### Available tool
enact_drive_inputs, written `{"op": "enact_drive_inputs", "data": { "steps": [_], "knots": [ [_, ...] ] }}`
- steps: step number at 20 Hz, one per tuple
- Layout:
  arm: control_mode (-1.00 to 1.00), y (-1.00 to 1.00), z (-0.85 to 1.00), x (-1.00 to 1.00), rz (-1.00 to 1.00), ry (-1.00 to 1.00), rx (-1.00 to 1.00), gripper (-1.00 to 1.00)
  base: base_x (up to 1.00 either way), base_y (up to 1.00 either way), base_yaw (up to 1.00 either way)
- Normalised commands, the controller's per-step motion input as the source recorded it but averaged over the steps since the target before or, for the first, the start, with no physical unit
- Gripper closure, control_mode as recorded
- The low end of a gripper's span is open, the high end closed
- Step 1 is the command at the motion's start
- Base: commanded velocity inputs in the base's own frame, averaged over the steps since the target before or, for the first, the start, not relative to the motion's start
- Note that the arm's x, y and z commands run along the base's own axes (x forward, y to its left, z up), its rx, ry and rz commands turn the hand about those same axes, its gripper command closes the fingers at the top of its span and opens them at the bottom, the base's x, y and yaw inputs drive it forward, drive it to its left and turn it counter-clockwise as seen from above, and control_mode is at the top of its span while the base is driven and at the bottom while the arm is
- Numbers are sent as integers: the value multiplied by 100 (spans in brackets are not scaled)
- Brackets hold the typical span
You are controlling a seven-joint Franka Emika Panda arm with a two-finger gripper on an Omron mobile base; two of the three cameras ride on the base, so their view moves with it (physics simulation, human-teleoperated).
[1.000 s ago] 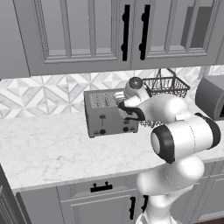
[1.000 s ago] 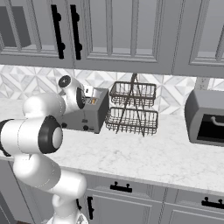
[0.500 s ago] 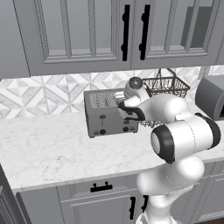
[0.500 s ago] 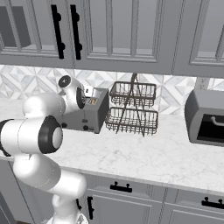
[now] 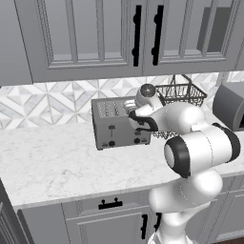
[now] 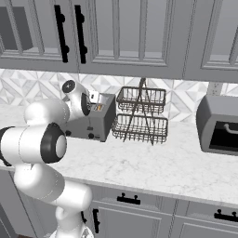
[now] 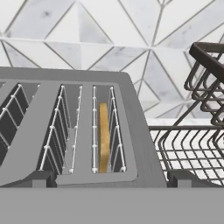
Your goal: Start the toaster. Once the lever pops up, take the bread to the plate on the dining counter.
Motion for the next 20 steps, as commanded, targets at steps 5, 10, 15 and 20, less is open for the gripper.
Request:
{"op": "enact_drive_inputs", "data": {
  "steps": [5,10,15,20],
  "knots": [
    [-100,0,0,0,0,0,0,-100,0,0,0],
    [-100,0,0,0,0,0,0,-100,0,0,0],
    [-100,0,0,0,0,0,0,-100,0,0,0],
    [-100,0,0,0,0,0,0,-100,0,0,0]
  ]
}}
